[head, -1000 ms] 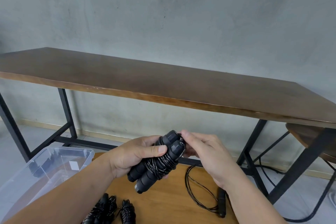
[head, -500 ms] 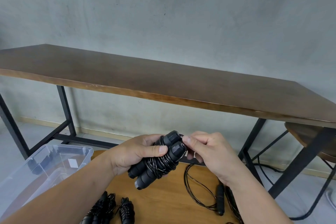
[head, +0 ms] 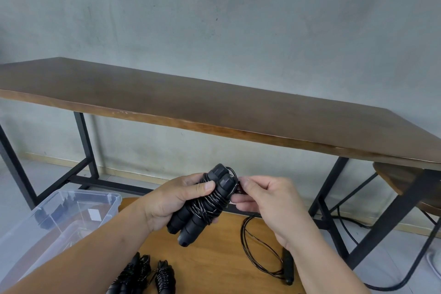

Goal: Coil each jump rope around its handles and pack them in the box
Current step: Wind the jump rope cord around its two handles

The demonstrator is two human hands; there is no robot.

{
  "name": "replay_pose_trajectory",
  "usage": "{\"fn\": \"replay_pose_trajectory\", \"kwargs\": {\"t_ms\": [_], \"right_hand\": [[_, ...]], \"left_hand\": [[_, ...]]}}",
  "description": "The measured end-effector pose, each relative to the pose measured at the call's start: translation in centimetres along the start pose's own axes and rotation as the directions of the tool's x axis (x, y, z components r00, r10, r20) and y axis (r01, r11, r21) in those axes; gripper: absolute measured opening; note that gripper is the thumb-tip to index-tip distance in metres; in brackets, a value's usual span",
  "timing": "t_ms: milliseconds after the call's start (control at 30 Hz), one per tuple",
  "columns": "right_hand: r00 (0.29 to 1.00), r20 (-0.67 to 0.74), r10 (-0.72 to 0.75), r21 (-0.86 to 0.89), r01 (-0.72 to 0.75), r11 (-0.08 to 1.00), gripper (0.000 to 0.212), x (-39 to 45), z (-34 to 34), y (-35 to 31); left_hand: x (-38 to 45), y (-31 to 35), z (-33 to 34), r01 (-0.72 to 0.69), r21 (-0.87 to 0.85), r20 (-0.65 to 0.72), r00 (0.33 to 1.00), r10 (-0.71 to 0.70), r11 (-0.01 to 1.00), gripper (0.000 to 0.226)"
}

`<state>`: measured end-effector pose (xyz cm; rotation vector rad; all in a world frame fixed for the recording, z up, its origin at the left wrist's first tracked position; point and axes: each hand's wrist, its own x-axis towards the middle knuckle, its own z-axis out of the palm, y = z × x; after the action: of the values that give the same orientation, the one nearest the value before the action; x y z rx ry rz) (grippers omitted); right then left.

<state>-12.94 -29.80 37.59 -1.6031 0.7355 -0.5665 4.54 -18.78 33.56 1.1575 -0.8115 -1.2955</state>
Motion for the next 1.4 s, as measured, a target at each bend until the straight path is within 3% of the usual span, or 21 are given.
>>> {"fn": "replay_pose_trajectory", "kwargs": {"t_ms": [133, 400, 567, 733, 800, 900, 967, 1033, 1100, 1200, 1400], "right_hand": [[0.990, -0.132, -0.056, -0.062, 0.048, 0.997, 0.008, -0.5, 1.3, 0.9], [0.949, -0.221, -0.225, -0.252, 0.167, 0.953, 0.026, -0.7, 1.6, 2.0], [0.859, -0.160, -0.487, -0.619, 0.297, 0.727, 0.015, -1.1, 1.5, 2.4], [0.758, -0.115, -0.642, -0.754, 0.354, 0.553, 0.013, -1.4, 1.2, 2.3], [0.733, -0.124, -0.668, -0.761, 0.362, 0.538, 0.012, -1.5, 1.0, 2.4], [0.818, -0.191, -0.542, -0.595, 0.343, 0.727, 0.013, -1.0, 0.7, 2.7], [0.912, -0.173, -0.371, -0.398, 0.280, 0.874, 0.010, -0.4, 0.7, 2.5], [0.962, -0.131, -0.239, -0.177, 0.215, 0.960, 0.004, 0.1, 0.7, 2.3], [0.991, -0.075, -0.109, 0.037, 0.112, 0.993, 0.022, 0.4, 1.1, 2.3], [0.996, -0.049, -0.072, 0.003, 0.072, 0.997, 0.045, 0.8, 1.5, 3.4], [0.999, 0.012, 0.040, 0.064, -0.040, 0.997, 0.042, 1.1, 2.1, 4.7]], "left_hand": [[0.0, -0.1, 0.5, -0.009, -0.079, -0.104, 0.995, 0.000, 0.997, 0.053], [0.4, -0.4, 2.9, -0.078, -0.040, -0.289, 0.955, 0.063, 0.996, 0.039], [0.3, 0.0, 3.3, -0.084, -0.056, -0.302, 0.951, 0.063, 0.995, 0.036], [0.4, 0.4, 3.7, -0.103, -0.043, -0.287, 0.954, 0.086, 0.994, 0.039], [0.4, 0.5, 3.8, -0.117, -0.040, -0.278, 0.955, 0.101, 0.992, 0.039], [0.6, 0.0, 3.9, -0.135, -0.029, -0.309, 0.943, 0.120, 0.990, 0.038], [0.8, -0.6, 3.8, -0.151, -0.017, -0.336, 0.932, 0.136, 0.988, 0.040], [1.1, -1.2, 3.6, -0.163, 0.002, -0.353, 0.923, 0.153, 0.987, 0.041], [1.3, -1.4, 3.5, -0.169, 0.022, -0.381, 0.910, 0.164, 0.985, 0.041], [1.6, -1.9, 3.4, -0.154, -0.012, -0.422, 0.897, 0.134, 0.988, 0.038], [1.5, -2.9, 3.1, -0.120, -0.062, -0.455, 0.887, 0.079, 0.991, 0.031]]}}
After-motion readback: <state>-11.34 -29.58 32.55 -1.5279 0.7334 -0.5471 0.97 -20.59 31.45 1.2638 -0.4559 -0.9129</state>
